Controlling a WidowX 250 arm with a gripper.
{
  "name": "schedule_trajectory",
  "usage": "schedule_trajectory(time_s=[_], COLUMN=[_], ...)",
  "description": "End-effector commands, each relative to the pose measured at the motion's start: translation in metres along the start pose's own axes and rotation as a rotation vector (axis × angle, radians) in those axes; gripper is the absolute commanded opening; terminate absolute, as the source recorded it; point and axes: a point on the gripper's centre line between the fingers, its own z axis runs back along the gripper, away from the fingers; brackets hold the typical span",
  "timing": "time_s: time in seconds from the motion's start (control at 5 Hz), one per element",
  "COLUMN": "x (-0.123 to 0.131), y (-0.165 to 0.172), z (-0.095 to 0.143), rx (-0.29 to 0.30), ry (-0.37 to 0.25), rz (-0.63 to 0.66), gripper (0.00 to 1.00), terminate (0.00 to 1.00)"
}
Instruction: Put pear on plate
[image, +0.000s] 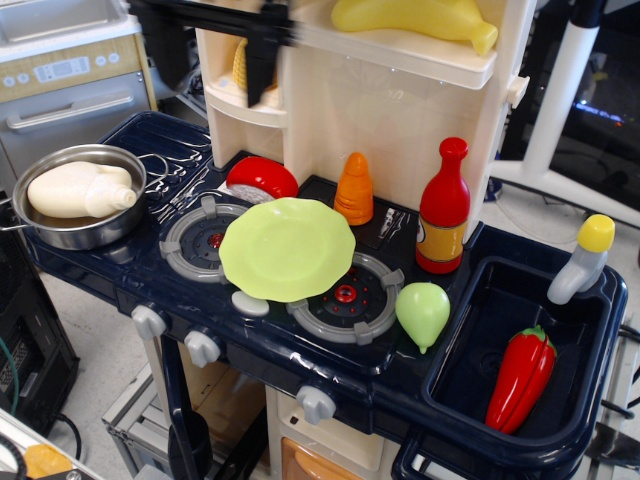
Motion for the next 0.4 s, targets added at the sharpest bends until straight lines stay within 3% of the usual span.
schedule_trajectory(time_s=[0.0, 0.2], x=[-0.010, -0.015], y=[-0.083, -0.113], z=[0.001, -0.025], rx=[0.066, 0.023], ry=[-0.106, -0.118], rz=[0.103, 0.195], gripper=[1.00, 1.00], terminate=[0.00, 0.00])
